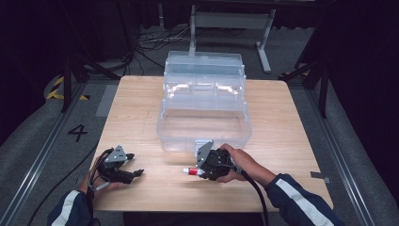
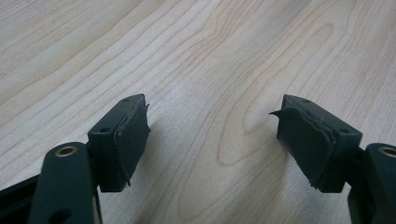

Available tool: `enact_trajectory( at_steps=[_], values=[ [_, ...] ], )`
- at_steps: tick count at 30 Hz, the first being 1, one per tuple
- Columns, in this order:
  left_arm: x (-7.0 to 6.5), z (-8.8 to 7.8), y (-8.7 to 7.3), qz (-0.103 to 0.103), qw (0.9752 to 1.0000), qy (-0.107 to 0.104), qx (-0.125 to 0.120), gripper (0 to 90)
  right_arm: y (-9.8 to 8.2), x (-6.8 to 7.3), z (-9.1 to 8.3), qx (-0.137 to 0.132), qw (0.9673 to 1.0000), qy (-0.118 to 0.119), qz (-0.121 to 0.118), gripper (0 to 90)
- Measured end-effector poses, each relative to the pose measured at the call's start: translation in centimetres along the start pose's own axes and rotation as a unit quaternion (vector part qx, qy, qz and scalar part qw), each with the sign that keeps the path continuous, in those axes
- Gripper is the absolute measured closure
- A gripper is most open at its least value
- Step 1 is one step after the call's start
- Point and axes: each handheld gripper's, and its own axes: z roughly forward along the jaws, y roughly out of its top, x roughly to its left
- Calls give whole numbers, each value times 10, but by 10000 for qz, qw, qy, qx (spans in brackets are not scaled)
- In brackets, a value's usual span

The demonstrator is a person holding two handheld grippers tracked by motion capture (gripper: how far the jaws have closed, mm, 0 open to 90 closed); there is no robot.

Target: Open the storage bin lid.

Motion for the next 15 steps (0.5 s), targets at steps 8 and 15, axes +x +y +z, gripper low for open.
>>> enact_trajectory(
  at_steps=[8, 15],
  values=[
    [0, 0, 0, -1, 10000, -1, -1, 252, -9, -3, -22, -101, 9998, -121, 89, 708],
    [0, 0, 0, -1, 10000, 0, 0, 252, -15, -8, -44, -234, 9993, -269, 111, 708]
  ],
)
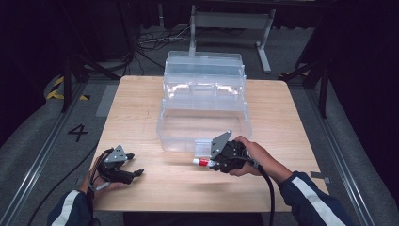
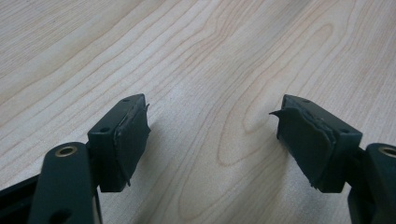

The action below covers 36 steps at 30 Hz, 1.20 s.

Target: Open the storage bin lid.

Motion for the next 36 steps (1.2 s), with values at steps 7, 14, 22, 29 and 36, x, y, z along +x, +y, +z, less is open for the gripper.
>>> enact_trajectory(
  at_steps=[7, 14, 22, 29, 36],
  values=[
    [0, 0, 0, 0, 10000, 0, 0, 252, -2, -4, -20, -76, 9999, -83, -20, 708],
    [0, 0, 0, 1, 10000, 0, 0, 252, -2, -8, -37, -96, 9997, -216, 41, 708],
    [0, 0, 0, 9, 10000, 1, 6, 252, -3, -14, -60, -90, 9989, -455, 40, 707],
    [0, 0, 0, 3, 10000, -1, 4, 251, -6, -21, -77, -56, 9982, -593, 87, 707],
    [0, 0, 0, 7, 10000, 0, 6, 252, -5, -34, -91, 11, 9968, -775, 188, 707]
  ],
)
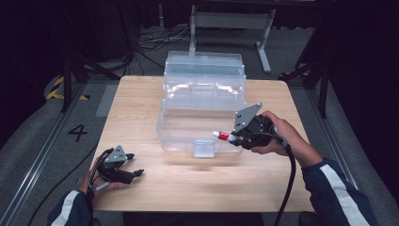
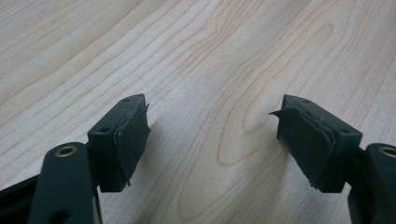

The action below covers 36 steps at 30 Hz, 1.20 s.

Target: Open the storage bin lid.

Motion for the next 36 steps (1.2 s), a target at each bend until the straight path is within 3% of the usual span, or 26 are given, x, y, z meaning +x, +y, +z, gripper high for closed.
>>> enact_trajectory(
  at_steps=[19, 31, 36],
  values=[
    [0, 0, 0, -1, 10000, 0, 0, 251, 8, -36, 12, 167, 9997, -54, 140, 707],
    [0, 0, 0, 1, 10000, 0, 0, 252, 18, -59, 36, 416, 9990, 25, 162, 707],
    [0, 0, 0, -7, 10000, 0, -7, 252, 21, -68, 53, 647, 9977, 115, 160, 706]
  ],
)
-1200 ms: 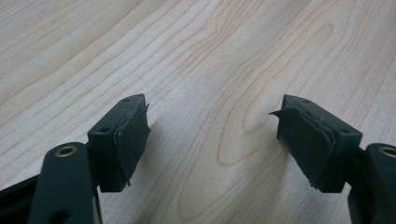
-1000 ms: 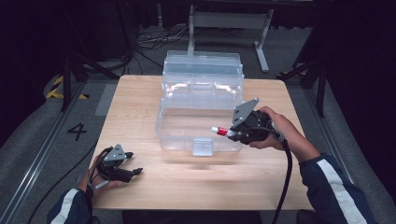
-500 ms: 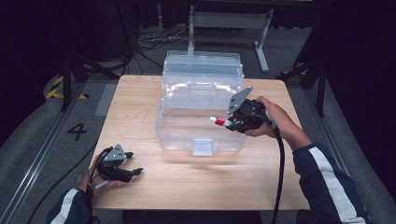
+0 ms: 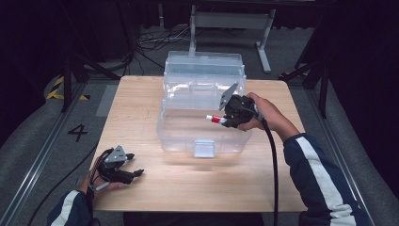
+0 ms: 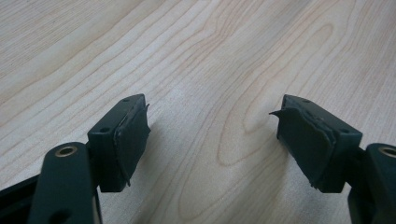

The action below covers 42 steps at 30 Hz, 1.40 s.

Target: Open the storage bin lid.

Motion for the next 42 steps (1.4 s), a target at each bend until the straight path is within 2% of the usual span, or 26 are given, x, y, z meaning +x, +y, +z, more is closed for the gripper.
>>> enact_trajectory(
  at_steps=[10, 14, 20, 34, 42],
  values=[
    [0, 0, 0, 8, 10000, 0, 7, 251, 1, -15, 30, 409, 9990, 146, -70, 707],
    [0, 0, 0, 8, 10000, 0, 7, 252, -1, -19, 38, 483, 9986, 191, -43, 706],
    [0, 0, 0, 2, 10000, 0, 1, 251, -5, -23, 53, 759, 9967, 250, -110, 706],
    [0, 0, 0, 0, 10000, 2, 0, 252, -13, -24, 79, 1049, 9931, 493, -168, 705],
    [0, 0, 0, 8, 10000, 2, 5, 251, -14, -21, 87, 1191, 9906, 627, -234, 704]
  ],
)
